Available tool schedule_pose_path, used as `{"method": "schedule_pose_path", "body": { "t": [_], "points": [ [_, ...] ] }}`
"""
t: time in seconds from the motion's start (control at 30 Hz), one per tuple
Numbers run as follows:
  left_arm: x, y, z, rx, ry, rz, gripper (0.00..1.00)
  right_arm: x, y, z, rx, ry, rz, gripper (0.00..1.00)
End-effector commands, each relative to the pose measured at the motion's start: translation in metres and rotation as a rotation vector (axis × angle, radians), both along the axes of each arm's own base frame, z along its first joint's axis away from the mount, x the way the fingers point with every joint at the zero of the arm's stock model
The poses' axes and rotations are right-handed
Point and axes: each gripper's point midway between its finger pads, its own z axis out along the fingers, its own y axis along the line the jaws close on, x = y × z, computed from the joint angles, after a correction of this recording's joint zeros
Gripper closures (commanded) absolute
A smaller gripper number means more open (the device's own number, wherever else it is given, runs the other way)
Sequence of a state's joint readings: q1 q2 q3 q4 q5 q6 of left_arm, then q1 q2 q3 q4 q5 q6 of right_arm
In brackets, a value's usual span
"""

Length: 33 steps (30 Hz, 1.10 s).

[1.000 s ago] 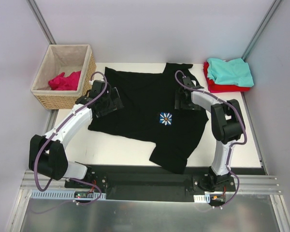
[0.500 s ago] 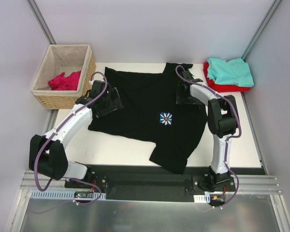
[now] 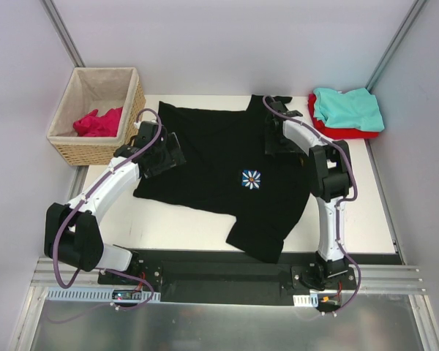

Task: Fold and stack the t-shirts

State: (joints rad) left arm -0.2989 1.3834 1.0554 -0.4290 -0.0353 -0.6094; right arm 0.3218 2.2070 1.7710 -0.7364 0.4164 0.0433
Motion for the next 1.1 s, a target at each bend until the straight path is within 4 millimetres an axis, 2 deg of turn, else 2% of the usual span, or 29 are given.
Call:
{"method": "schedule_pose_path", "body": {
  "t": [0.0,0.03,0.23,0.47,0.53,0.57,0.73,1.07],
  "points": [
    [0.003,0.009,0.003,0.018,-0.007,0.004,0.01,0.003,-0.004,0.006,-0.055,0.037,0.003,0.04],
    [0.004,0.009,0.003,0.015,-0.006,0.007,0.01,0.001,-0.004,0.0,-0.066,0.066,0.006,0.04],
    [0.006,0.011,0.002,0.007,-0.001,0.014,0.01,0.014,-0.001,0.006,-0.078,0.067,0.017,0.04],
    [0.009,0.013,0.001,-0.005,0.009,0.021,0.01,0.025,0.0,-0.003,-0.093,0.095,0.027,0.04],
    [0.01,0.013,0.0,-0.003,0.012,0.019,0.01,0.029,0.002,0.0,-0.088,0.089,0.026,0.04],
    [0.011,0.013,0.0,-0.004,0.012,0.02,0.01,0.029,0.001,-0.007,-0.085,0.104,0.023,0.04],
    [0.012,0.016,-0.002,-0.004,0.018,0.025,0.01,0.035,-0.004,-0.013,-0.032,0.122,0.003,0.04],
    [0.017,0.019,-0.002,-0.003,0.021,0.032,0.01,0.064,-0.006,-0.004,0.05,0.05,-0.018,0.04]
  ]
}}
